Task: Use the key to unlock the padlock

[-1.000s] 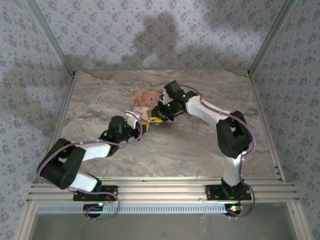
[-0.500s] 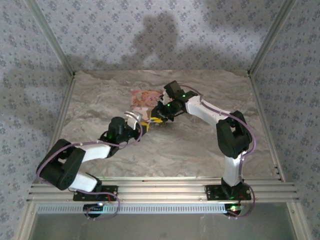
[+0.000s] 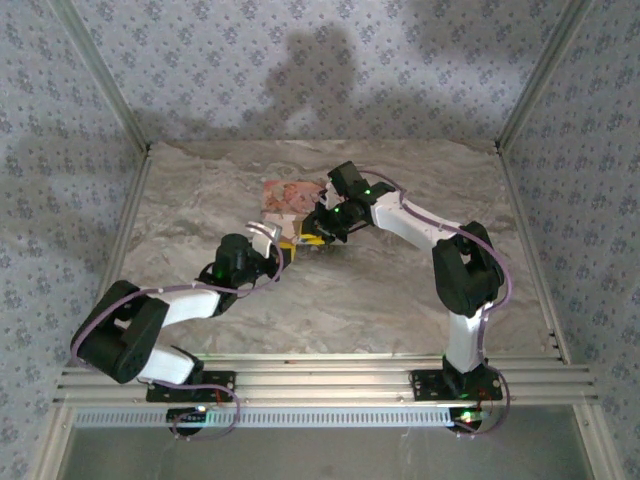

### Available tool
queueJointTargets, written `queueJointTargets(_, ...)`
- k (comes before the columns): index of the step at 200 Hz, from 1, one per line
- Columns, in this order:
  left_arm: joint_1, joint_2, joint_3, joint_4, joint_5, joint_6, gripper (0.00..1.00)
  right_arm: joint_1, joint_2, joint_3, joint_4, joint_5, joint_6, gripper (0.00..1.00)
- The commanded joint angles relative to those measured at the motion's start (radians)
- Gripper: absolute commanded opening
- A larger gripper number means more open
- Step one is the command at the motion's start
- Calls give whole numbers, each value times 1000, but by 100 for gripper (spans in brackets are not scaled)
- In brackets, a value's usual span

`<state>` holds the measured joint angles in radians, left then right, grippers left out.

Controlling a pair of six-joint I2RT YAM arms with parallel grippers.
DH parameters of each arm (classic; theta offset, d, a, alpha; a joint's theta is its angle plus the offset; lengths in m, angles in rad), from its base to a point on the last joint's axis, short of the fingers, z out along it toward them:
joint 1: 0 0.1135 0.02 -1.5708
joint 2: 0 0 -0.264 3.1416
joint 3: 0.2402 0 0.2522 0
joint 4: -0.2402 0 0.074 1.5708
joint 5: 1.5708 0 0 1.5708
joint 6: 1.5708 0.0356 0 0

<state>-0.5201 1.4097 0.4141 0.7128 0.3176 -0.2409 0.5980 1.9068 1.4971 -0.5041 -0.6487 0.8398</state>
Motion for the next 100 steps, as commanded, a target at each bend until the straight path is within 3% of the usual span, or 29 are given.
queueJointTargets(1, -11, -1, -7, 65, 14, -12, 0, 8, -31, 11, 11, -25, 23, 0)
queueJointTargets(100, -18, 7, -7, 71, 12, -17, 0, 9, -28, 15, 28, -14, 40, 0)
